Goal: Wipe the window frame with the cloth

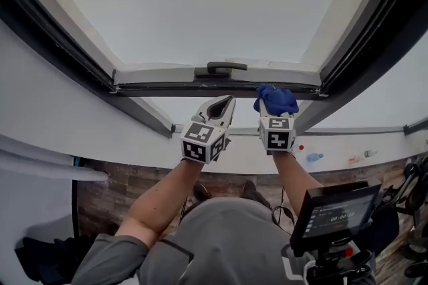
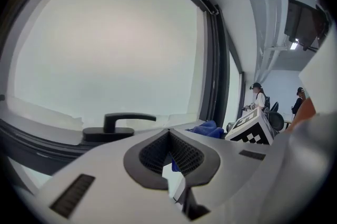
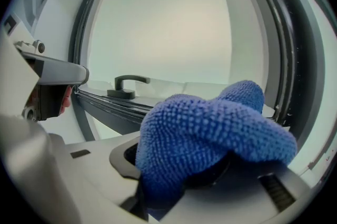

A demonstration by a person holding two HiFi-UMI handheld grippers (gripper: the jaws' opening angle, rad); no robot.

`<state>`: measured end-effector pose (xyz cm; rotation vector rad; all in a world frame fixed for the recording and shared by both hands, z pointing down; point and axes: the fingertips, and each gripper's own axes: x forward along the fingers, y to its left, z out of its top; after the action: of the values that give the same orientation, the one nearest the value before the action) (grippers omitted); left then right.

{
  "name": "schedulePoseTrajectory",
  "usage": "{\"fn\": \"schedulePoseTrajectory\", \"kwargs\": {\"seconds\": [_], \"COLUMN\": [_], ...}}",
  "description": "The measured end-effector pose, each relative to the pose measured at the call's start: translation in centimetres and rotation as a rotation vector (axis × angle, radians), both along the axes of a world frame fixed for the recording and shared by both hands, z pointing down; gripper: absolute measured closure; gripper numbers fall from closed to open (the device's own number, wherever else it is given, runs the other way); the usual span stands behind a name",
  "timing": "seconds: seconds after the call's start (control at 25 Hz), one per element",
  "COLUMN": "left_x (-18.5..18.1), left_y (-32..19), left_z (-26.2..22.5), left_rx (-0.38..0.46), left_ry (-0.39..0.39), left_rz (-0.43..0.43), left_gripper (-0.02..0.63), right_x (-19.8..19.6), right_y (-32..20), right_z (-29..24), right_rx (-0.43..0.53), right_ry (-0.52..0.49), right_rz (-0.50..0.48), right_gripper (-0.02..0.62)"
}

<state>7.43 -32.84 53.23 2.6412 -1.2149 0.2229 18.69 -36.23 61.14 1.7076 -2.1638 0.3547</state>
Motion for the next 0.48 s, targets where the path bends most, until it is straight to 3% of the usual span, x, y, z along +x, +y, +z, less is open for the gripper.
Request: {"fn": "schedulePoseTrajectory", "kwargs": {"seconds": [0.48], "left_x": [11.6], "left_y": [-0.5], "left_z": [0.3], "left_rx": [-0.002], "left_ry": [0.028], "left_rz": [0.137], "left_gripper": [0.601], "right_x": [15.8], "right_y": [0.9], "right_z": [0.1], "right_rx": [-0.001], "right_ry": [0.017], "right_rz": [0.233], "right_gripper": [0.437]}}
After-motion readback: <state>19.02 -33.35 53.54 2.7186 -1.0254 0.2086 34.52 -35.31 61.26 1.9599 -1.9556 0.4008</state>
